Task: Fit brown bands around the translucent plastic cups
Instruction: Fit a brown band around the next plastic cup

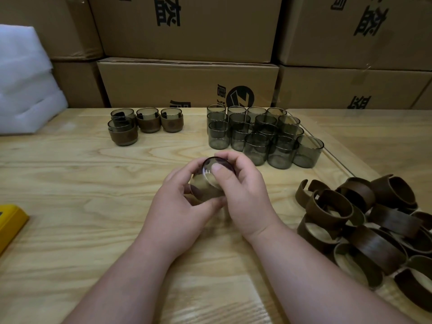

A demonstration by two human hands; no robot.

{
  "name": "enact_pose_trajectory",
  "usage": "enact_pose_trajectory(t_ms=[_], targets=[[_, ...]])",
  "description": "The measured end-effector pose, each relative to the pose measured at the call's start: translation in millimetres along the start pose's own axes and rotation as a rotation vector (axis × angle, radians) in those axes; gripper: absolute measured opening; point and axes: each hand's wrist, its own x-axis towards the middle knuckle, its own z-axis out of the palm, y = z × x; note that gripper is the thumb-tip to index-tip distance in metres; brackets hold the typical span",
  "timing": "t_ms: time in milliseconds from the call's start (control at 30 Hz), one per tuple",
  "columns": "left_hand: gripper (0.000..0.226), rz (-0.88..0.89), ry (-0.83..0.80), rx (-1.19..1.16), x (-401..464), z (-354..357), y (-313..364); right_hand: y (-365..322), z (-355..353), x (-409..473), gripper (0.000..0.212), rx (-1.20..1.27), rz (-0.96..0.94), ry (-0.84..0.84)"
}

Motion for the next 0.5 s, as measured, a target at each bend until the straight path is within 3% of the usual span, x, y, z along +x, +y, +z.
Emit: enact_pose_trajectory(t_ms=[200,267,400,500], targets=[[0.071,0.093,-0.051,0.083,-2.4,0.7,3.1,-0.3,2.3,-6.6,0.059,-0.42,-0.088,0.03],[0.072,0.104,-0.053,0.098,-2.4,0.7,3.0,-1.5,3.5,-6.6,0.06,-0.523,-0.072,0.044],[0.07,0.106,-0.089,0.111,-2.6,0.7,1.3,-0.5,2.3,-4.2,0.052,-0.564,-0.041,0.109],[0.072,0.104,-0.096,0.139,-2.8,0.7,-1.5,-0.2,0.7,-1.9,0.046,-0.453,0.019,0.113]])
